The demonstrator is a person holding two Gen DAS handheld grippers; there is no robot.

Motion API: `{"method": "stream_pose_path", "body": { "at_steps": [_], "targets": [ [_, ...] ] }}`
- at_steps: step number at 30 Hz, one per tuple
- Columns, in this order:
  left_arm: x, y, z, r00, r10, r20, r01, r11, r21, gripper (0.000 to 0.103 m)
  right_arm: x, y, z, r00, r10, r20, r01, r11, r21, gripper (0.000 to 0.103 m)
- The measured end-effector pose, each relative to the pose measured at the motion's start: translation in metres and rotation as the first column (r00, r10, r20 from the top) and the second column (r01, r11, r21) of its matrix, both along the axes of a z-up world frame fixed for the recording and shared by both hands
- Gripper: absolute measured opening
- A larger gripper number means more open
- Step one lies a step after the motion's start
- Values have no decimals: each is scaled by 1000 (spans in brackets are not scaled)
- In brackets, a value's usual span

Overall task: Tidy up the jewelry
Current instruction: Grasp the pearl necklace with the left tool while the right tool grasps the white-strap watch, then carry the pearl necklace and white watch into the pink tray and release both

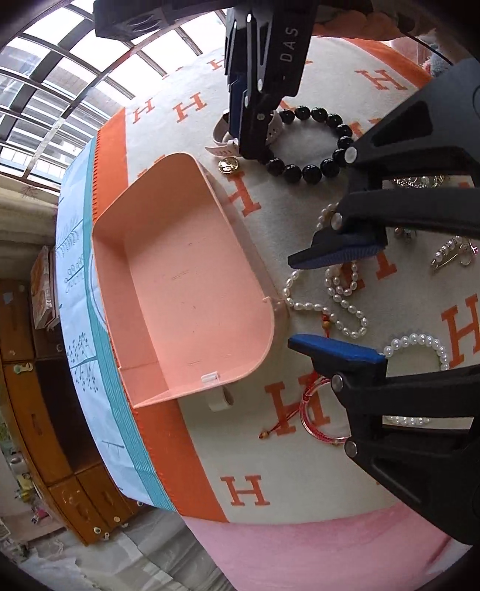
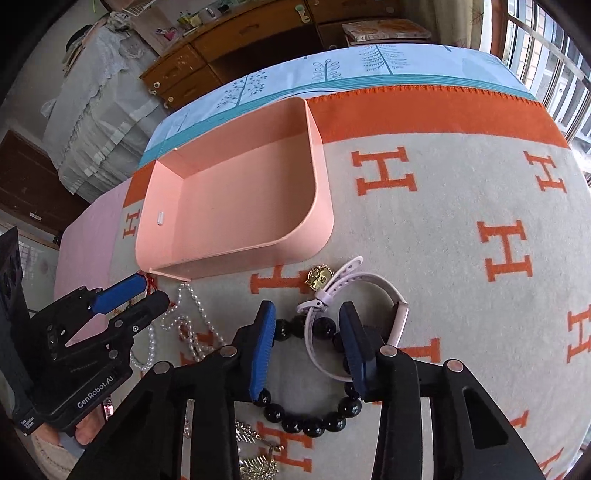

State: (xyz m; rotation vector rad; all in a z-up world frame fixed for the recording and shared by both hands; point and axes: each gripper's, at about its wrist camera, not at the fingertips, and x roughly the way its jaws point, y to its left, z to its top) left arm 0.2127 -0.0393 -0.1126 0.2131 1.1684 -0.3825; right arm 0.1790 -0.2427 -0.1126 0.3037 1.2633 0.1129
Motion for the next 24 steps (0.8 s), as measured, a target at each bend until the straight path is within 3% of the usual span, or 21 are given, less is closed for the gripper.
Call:
{"method": "stream_pose_path", "body": {
  "at_steps": [5,21,22,24],
  "targets": [
    [12,-9,-19,999,-18,-51,20,999,35,29,5,1,-15,1000,-16,-12,16,1000,-19,23],
    [22,-3,-29,989,-24,-149,36,996,77,29,0,-10,-15,1000,-22,-19,23,999,26,22],
    [21,-3,-29,989,-26,-149,38,996,76,28,0,-10,-15,1000,-21,-17,22,999,25,22],
    [18,-3,-28,989,-32,-144,42,997,68,12,-1,-11,-13,1000,-19,-14,20,1000,23,22]
  ]
}}
